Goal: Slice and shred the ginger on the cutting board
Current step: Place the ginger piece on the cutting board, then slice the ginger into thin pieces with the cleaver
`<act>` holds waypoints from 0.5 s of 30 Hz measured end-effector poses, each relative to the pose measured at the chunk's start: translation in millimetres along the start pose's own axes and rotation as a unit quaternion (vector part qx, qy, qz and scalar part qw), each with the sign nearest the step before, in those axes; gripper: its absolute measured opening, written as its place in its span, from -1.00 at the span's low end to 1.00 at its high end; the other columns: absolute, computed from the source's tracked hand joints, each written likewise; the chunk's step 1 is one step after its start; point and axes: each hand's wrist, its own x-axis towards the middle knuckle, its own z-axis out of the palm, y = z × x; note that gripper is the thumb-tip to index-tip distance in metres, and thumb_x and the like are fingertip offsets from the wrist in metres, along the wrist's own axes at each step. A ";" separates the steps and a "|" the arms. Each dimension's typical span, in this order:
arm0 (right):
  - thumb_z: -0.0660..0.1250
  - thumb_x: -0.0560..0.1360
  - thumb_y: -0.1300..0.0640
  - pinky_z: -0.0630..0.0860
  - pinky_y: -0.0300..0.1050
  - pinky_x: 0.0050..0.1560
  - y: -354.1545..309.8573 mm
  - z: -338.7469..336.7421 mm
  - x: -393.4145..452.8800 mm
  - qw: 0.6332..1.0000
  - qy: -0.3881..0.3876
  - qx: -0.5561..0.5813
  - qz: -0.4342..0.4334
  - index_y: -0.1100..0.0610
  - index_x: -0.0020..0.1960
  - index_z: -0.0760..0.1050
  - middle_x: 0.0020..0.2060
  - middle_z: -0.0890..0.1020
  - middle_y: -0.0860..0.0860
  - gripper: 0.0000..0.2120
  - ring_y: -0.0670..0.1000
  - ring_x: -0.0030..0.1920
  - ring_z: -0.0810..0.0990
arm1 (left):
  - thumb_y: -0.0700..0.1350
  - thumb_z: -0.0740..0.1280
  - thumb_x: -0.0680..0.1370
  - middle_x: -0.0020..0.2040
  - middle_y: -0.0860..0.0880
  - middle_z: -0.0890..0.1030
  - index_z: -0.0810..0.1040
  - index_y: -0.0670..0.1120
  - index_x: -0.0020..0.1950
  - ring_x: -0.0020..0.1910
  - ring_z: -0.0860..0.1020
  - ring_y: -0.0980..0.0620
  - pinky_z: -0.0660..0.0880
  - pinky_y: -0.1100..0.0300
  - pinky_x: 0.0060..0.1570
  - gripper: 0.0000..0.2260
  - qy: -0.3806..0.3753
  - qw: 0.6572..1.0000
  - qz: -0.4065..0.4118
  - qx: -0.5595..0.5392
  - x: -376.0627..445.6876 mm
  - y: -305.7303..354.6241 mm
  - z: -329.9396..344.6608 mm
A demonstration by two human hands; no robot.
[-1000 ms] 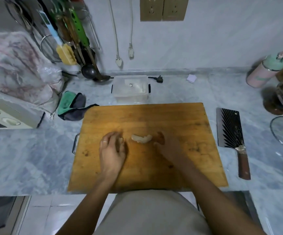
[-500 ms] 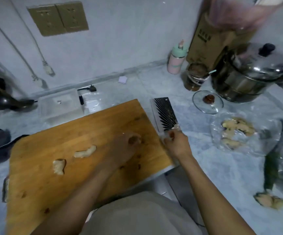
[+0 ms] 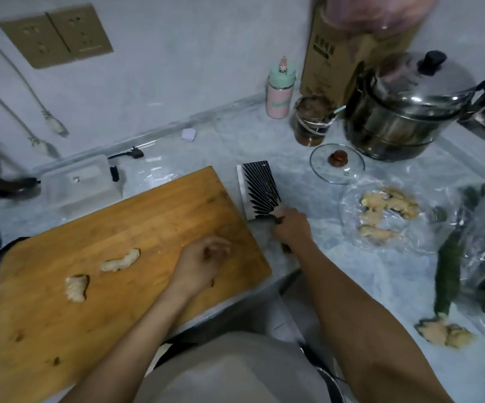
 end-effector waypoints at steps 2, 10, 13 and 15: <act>0.32 0.46 0.24 0.48 -0.13 -0.29 -10.8 -5.7 -5.2 0.987 -0.021 0.154 0.044 0.23 -0.15 0.48 -0.21 0.56 0.13 -0.95 0.09 -0.22 0.56 | -0.29 0.34 0.58 -0.08 0.13 0.67 0.67 0.05 -0.03 -0.07 0.59 0.29 0.43 0.50 -0.02 -0.77 0.015 0.999 -0.034 -0.014 -5.2 -3.0 -7.9; 0.35 0.52 0.27 0.50 -0.17 -0.28 -32.8 18.0 -61.2 0.951 -0.132 0.273 -0.066 0.11 -0.09 0.52 -0.34 0.56 0.02 -0.92 -0.03 -0.34 0.54 | -0.24 0.35 0.59 -0.07 0.05 0.68 0.66 -0.06 -0.06 -0.05 0.60 0.12 0.44 0.45 -0.15 -0.86 0.154 0.972 -0.161 -0.072 -38.3 -45.2 -52.5; 0.37 0.55 0.08 0.46 -0.16 -0.25 -52.7 35.8 -66.7 0.955 -0.155 0.212 -0.137 0.11 -0.13 0.50 -0.34 0.52 0.00 -0.86 -0.05 -0.32 0.51 | -0.26 0.34 0.59 -0.07 0.05 0.67 0.66 -0.10 -0.07 -0.04 0.59 0.11 0.41 0.52 -0.11 -0.87 0.205 0.959 -0.188 -0.057 -52.2 -63.9 -68.5; 0.35 0.57 0.03 0.42 -0.06 -0.23 -67.6 48.8 -66.7 0.960 -0.158 0.135 -0.187 0.10 -0.17 0.42 -0.33 0.46 0.02 -0.79 -0.01 -0.31 0.48 | -0.28 0.33 0.59 -0.06 0.06 0.67 0.66 -0.11 -0.07 -0.03 0.58 0.17 0.38 0.57 -0.11 -0.85 0.236 0.952 -0.191 -0.042 -60.0 -71.2 -76.6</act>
